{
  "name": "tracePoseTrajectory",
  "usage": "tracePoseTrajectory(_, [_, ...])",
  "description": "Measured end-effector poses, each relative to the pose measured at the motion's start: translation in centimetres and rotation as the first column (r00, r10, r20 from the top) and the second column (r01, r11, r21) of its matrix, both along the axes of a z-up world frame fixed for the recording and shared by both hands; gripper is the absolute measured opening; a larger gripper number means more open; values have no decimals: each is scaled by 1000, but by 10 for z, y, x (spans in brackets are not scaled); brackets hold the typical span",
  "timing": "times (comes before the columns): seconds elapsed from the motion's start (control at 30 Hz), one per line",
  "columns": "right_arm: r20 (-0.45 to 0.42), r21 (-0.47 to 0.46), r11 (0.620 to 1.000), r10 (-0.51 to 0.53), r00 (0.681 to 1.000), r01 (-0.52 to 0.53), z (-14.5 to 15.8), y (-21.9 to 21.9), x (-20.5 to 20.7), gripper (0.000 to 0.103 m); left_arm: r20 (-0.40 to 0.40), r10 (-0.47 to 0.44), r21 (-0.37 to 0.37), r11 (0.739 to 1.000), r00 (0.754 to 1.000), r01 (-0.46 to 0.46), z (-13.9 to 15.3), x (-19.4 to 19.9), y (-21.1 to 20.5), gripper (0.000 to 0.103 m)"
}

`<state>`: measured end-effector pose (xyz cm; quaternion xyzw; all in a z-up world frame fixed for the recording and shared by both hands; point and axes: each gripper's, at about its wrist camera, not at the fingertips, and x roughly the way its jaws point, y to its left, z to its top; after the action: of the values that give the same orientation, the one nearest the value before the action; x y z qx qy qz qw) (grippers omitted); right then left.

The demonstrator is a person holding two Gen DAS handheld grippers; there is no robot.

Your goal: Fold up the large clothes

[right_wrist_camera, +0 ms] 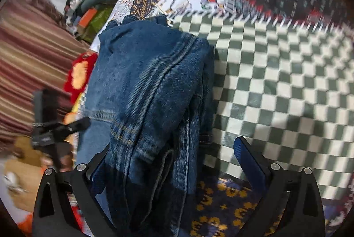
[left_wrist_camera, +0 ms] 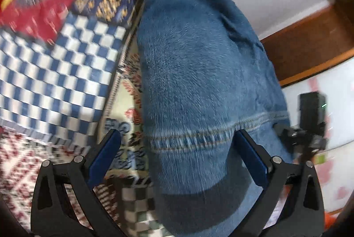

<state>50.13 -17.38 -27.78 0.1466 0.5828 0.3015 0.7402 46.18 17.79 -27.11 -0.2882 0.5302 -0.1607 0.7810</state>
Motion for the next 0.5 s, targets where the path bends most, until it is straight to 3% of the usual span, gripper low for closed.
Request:
tracePoseTrajectory(0.07, [-22,19,1000,4,1000,-4,-8,3,6,99,-5,2,-45,999,1000,-2,-6,7,0,103])
tracePoseTrajectory(0.3, [-10,65,997,45,999,-44,-12,31,20,101,-8,19,-56,998,1000,-19,-8,27,-9,103])
tracePoseTrajectory(0.4, [-3,44,998,38,999,-37,-11,42,21,100,31,-17,-78,997,999,19,0,29,-20,92])
tracePoseTrajectory(0.5, [16,42,998,38,999,-38,-5,47,19,87,83,-51,-7,999,995,52,13,23,-33,84])
